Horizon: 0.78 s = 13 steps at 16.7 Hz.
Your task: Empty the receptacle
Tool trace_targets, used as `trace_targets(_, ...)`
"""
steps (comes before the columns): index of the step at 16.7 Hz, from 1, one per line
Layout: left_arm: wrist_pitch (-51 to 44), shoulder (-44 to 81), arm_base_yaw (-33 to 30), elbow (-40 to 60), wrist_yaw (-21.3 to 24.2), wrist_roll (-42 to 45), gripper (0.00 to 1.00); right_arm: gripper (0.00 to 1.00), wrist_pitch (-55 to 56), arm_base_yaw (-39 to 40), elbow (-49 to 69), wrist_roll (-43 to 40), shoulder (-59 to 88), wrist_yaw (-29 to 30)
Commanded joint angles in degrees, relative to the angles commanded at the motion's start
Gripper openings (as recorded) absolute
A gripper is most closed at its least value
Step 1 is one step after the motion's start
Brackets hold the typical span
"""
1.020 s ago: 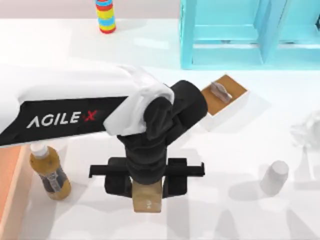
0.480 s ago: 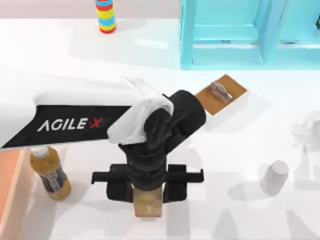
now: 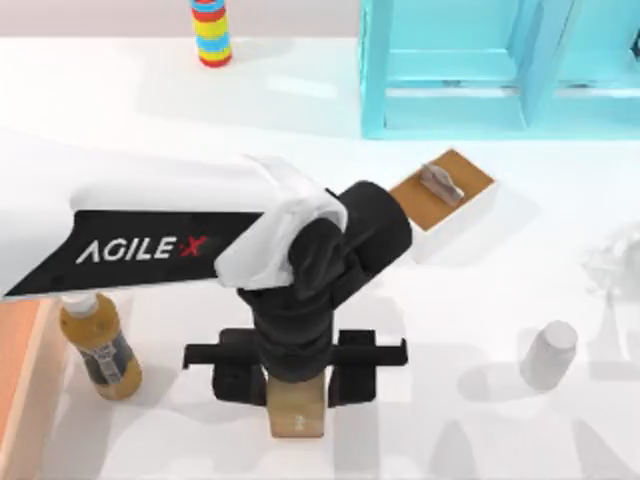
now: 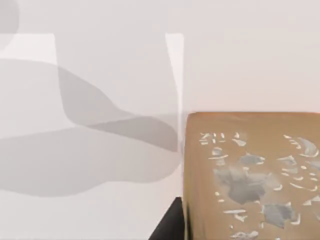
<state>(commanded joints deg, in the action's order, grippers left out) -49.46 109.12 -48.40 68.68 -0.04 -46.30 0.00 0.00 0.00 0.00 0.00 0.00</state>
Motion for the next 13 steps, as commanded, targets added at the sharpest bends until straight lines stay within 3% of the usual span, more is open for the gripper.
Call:
trace_targets(3,0.0,0.0,0.0,0.0,0.0,0.0,0.98,1.0,0.0,0.0,0.0,0.0,0.0,0.0)
trace_targets(4,0.0,0.0,0.0,0.0,0.0,0.0,1.0,1.0,0.0,0.0,0.0,0.0,0.0,0.0)
trace_targets(13,-0.2,-0.09,0.03,0.19,-0.02,-0.02,1.0,1.0,0.0,0.0,0.0,0.0,0.0,0.0)
